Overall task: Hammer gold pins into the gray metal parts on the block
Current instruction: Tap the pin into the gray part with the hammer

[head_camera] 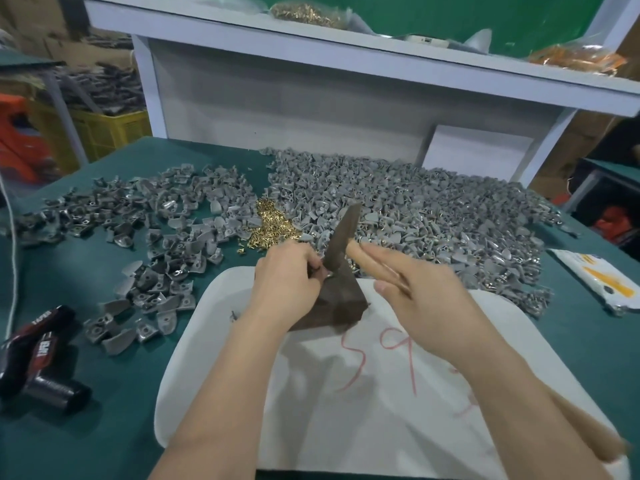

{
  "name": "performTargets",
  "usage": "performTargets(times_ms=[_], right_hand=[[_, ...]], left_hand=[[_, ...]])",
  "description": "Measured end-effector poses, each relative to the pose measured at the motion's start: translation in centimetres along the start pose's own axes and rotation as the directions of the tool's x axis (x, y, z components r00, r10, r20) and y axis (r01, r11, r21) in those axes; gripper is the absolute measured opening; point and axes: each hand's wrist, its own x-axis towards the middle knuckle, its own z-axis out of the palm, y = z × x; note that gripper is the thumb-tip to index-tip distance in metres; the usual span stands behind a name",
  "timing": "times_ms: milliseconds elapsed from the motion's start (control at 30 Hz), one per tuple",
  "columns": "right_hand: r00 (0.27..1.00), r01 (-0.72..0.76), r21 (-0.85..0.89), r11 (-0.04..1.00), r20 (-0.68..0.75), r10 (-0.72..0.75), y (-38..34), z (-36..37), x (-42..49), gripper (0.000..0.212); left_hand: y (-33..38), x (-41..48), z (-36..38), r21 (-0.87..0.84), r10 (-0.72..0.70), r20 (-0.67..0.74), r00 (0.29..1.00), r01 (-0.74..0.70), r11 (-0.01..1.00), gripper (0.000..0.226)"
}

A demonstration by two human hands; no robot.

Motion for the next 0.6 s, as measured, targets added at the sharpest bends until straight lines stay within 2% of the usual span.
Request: performTargets(times_ms=[67, 133, 167, 200, 267, 333, 400, 500, 600], right_hand=[[0.992, 0.018, 0.042, 0.999, -0.125, -0.013, -0.1, -0.2, 0.2, 0.057], [0.953, 0.041, 0.188, 0.981, -0.304, 0.019, -0.2, -0.3, 0.3, 0.062], [0.939, 0.052, 0.226, 0.973, -0.344, 0.03, -0.1, -0.1, 0.2, 0.061], [0.946, 0.056, 0.22, 0.974, -0.324, 0.018, -0.2, 0.1, 0.0, 0.061], [0.989, 0.027, 0.146, 0.989, -0.145, -0.006, -0.4, 0.4, -0.6, 0.064], [1.0, -0.029, 0.042, 0.999, 0.013, 0.028, -0.1, 0.0, -0.4, 0.058], [0.995, -0.102, 0.016, 0.995, 0.011, 0.102, 0.8, -0.2, 0.4, 0.051], [0.976, -0.179, 0.079, 0.981, -0.109, 0.187, 2.2, 0.8, 1.6, 0.046], [0.923, -0.356, 0.231, 0.906, -0.067, 0.38, 3.7, 2.3, 3.3, 0.035]], left_hand=[[-0.1, -0.1, 0.0, -0.015, 0.003, 0.003, 1.0, -0.003, 1.0, 0.01], [-0.2, -0.1, 0.1, -0.014, 0.027, 0.005, 1.0, -0.027, 1.0, 0.01], [-0.2, -0.1, 0.2, -0.013, 0.032, 0.007, 0.999, -0.032, 0.999, 0.01], [-0.2, 0.0, 0.2, -0.006, 0.028, 0.007, 1.0, -0.028, 1.0, 0.01], [-0.1, 0.0, 0.1, 0.012, 0.003, 0.007, 1.0, -0.003, 1.0, 0.01], [-0.2, 0.1, 0.1, 0.006, -0.01, 0.008, 1.0, 0.01, 1.0, 0.011], [-0.1, 0.1, 0.2, 0.006, -0.015, 0.016, 1.0, 0.015, 1.0, 0.009], [-0.2, 0.1, 0.2, 0.018, -0.015, 0.002, 1.0, 0.015, 1.0, 0.009], [0.0, 0.1, 0.2, 0.034, -0.008, -0.001, 1.0, 0.008, 0.999, 0.013]])
